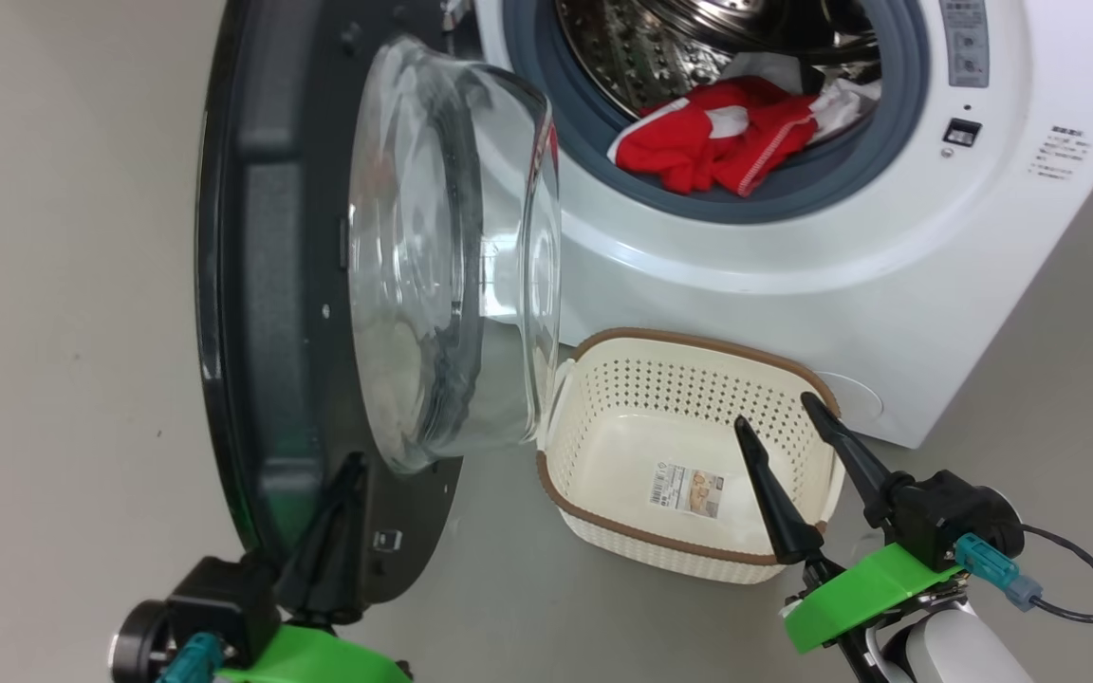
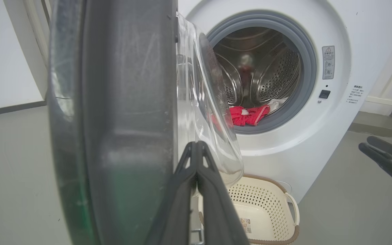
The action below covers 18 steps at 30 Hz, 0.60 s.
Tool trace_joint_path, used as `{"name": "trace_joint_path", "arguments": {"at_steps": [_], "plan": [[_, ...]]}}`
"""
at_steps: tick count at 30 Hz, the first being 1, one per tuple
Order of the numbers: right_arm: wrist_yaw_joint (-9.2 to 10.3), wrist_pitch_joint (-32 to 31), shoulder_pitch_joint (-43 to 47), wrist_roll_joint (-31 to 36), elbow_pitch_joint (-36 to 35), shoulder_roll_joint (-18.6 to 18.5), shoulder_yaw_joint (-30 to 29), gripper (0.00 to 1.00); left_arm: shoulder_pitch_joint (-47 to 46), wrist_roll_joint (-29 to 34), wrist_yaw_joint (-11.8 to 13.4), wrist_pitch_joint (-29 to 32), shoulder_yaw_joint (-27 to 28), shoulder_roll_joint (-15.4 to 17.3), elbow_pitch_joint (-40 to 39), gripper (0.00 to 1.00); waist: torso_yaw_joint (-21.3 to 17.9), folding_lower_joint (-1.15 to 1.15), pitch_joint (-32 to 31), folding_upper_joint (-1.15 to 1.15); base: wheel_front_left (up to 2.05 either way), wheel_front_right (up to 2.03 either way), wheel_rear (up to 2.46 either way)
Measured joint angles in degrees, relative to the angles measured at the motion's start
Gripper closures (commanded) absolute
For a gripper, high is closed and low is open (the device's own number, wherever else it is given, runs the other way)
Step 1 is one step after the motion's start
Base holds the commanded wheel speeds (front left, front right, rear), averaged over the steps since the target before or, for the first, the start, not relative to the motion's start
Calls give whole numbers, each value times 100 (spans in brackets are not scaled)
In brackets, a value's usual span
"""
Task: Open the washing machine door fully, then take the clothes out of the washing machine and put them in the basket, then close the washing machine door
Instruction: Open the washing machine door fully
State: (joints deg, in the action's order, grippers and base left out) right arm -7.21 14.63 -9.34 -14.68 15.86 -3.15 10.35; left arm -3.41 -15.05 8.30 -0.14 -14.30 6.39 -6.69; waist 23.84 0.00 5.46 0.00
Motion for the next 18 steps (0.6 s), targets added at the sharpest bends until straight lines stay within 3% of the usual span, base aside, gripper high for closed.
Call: {"name": "trace_joint_path", "arguments": {"at_steps": [7,9,18], "plan": [[0,0,10,-2,29,1,55,0,20,3,103,-108,233,140,154,100,160,0,-77,0,0,0,0],[0,0,18,4,65,1,59,0,19,36,233,-148,338,155,208,100,165,0,-79,0,0,0,0],[0,1,73,21,82,1,58,0,-8,-57,376,-363,637,168,448,100,98,0,-52,0,0,0,0]]}}
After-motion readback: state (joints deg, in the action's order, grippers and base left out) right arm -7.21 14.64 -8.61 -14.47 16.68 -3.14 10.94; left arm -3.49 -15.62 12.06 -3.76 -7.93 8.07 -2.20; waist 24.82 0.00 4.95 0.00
